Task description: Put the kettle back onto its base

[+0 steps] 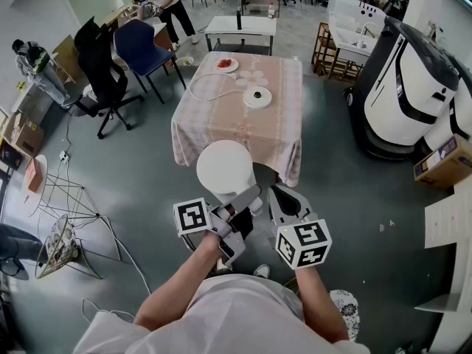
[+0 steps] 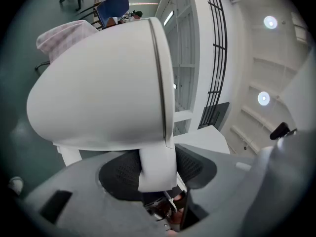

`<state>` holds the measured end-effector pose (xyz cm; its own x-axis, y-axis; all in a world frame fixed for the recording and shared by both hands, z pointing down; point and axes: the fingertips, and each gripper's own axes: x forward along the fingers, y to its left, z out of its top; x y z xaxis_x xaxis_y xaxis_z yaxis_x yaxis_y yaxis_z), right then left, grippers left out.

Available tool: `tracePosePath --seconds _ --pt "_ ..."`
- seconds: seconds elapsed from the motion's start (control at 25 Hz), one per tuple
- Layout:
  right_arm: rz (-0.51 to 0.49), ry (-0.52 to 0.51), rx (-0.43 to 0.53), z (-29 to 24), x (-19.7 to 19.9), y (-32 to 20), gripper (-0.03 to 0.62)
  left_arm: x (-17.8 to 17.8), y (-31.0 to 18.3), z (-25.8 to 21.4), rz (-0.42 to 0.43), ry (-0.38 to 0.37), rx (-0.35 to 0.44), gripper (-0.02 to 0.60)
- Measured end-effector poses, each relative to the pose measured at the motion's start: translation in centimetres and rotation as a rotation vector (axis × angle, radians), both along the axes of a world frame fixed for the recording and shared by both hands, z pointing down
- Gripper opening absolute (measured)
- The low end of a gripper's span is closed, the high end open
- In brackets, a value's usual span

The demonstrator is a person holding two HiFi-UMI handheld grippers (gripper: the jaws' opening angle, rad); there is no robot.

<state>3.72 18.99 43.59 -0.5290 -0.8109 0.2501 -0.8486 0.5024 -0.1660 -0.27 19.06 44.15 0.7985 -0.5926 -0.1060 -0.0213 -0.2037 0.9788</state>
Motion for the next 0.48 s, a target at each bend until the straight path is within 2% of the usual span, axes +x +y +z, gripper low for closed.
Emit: tracePosePath --seconds 0.48 --pt "-0.031 -0.006 -0.008 0.4 2.0 0.2 0.006 2.3 -0.1 0.2 -0.011 -0.01 -0.005 0.198"
